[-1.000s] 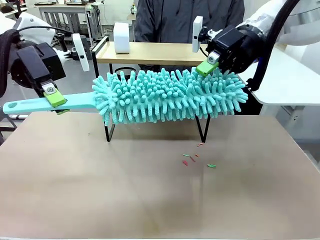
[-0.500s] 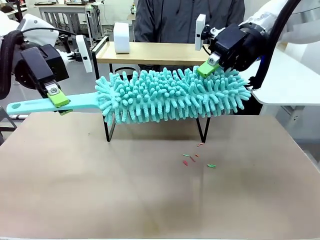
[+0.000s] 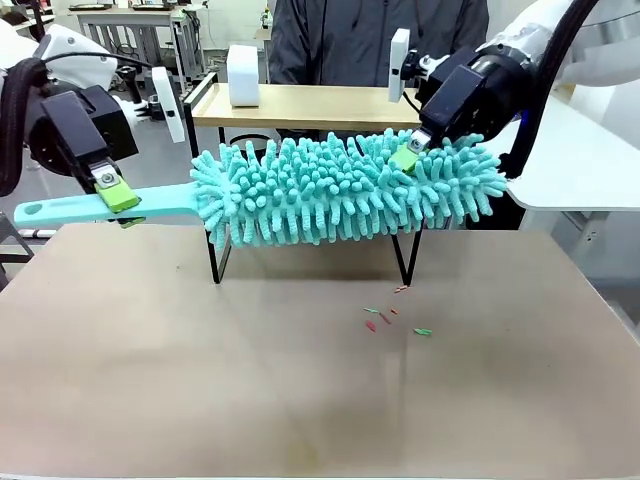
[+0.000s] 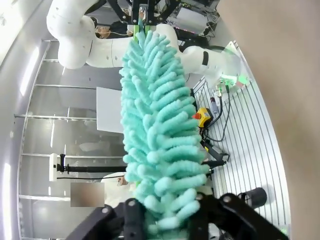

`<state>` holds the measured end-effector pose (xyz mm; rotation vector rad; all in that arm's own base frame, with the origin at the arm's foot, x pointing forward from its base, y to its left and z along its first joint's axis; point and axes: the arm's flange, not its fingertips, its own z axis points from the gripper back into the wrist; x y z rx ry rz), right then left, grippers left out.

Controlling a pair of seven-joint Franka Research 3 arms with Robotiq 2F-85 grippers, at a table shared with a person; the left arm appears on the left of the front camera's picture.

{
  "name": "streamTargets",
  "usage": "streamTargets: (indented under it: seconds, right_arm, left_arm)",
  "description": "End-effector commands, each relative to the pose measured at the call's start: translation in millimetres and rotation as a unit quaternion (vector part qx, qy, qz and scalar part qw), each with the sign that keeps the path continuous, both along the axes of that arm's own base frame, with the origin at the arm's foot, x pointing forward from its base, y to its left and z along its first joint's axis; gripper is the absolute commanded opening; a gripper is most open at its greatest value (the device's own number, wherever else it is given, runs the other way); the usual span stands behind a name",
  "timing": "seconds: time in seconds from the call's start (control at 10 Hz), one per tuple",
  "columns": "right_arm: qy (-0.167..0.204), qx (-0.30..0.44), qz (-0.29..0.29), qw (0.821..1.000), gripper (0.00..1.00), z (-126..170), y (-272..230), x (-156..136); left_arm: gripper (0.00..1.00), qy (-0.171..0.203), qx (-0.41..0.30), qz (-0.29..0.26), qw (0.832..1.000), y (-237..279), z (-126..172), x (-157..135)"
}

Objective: Clean the shelf.
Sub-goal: Hand the Duster back to the human.

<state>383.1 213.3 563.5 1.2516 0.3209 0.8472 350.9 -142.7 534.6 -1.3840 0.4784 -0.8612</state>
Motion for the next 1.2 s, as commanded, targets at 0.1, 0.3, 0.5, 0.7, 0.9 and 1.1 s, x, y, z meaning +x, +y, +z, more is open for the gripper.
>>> streamTargets:
  seconds: [0.1, 0.3, 0.5, 0.7, 0.9, 1.1]
  right_arm:
    - [0.008, -0.030, 0.002, 1.000, 0.00, 3, -2, 5]
    - [0.010, -0.032, -0.012, 0.999, 0.00, 3, -3, 5]
    - [0.010, -0.028, -0.020, 0.999, 0.00, 3, -4, 5]
    - [0.011, -0.032, -0.022, 0.999, 0.00, 7, -9, 6]
    - [0.006, -0.018, -0.032, 0.999, 0.00, 13, -22, 4]
    - [-0.009, 0.010, -0.056, 0.998, 0.00, 34, -58, -6]
  left_arm:
    - [0.12, 0.000, -0.006, 0.008, 1.000, 2, 6, 4]
    - [0.12, -0.006, -0.003, 0.011, 1.000, 2, 5, 3]
    - [0.23, -0.017, 0.003, 0.018, 1.000, 3, 7, 2]
    - [0.80, -0.046, -0.030, 0.047, 0.997, 18, 24, 1]
    - [1.00, -0.118, -0.055, 0.149, 0.980, 60, 51, -3]
    - [1.00, -0.190, -0.123, 0.322, 0.919, 126, 74, -19]
